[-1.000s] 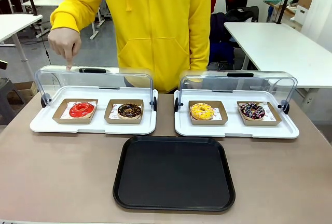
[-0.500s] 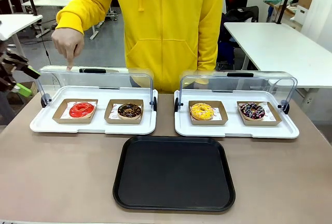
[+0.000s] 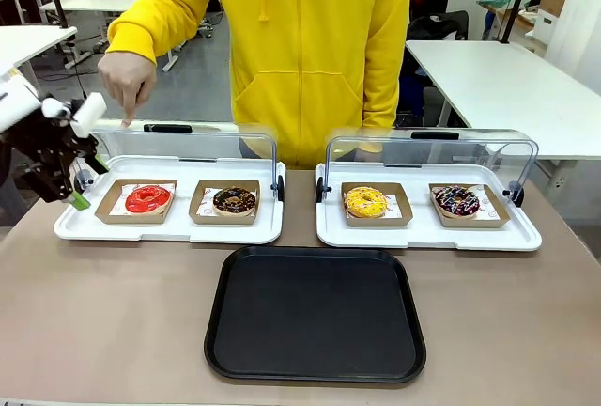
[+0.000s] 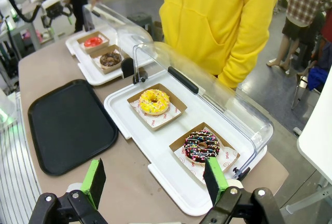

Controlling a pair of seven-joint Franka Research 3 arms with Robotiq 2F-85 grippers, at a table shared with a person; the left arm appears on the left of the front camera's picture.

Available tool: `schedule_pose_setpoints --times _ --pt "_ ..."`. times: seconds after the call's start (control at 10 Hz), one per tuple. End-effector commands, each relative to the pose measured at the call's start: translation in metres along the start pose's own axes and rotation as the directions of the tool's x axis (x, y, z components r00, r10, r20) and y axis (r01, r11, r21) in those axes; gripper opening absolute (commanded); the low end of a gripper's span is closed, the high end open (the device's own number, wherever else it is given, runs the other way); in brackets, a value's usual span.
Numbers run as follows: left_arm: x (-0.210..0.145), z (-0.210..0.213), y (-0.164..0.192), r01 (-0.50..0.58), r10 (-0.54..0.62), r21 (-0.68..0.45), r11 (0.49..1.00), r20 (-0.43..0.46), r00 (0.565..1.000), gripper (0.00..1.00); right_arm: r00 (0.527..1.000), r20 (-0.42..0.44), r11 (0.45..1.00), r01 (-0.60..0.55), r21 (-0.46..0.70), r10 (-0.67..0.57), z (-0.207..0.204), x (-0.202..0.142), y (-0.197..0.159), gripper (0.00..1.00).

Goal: Move the first donut from the left to the tray.
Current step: Pick up the Paper togo box containing the Donut indicated by the person and place it on the Handle tray.

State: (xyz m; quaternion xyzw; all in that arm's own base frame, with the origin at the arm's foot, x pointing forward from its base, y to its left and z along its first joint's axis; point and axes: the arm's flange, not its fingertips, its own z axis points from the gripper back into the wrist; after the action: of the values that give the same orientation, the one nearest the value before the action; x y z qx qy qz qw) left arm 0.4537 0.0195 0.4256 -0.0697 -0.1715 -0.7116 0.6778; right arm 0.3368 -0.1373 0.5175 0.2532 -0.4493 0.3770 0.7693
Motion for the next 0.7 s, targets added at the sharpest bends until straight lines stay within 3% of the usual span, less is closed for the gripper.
schedule_pose_setpoints --times 0.0,0.4,0.6 --pt "-0.004 -0.02 0.005 0.002 0.001 0.029 1.0 -0.108 0.994 1.0 0.999 0.032 1.0 -0.022 -0.001 0.022 -0.001 0.002 -0.003 1.0" --pt "-0.008 -0.055 0.022 0.022 -0.008 0.061 0.998 -0.22 0.975 1.0 0.999 0.032 1.0 -0.022 -0.001 0.022 -0.001 0.002 -0.003 1.0" --pt "-0.014 -0.068 0.037 0.012 0.002 0.057 0.998 -0.231 0.973 1.0 0.999 0.032 1.0 -0.022 -0.001 0.022 -0.001 0.002 -0.003 1.0"
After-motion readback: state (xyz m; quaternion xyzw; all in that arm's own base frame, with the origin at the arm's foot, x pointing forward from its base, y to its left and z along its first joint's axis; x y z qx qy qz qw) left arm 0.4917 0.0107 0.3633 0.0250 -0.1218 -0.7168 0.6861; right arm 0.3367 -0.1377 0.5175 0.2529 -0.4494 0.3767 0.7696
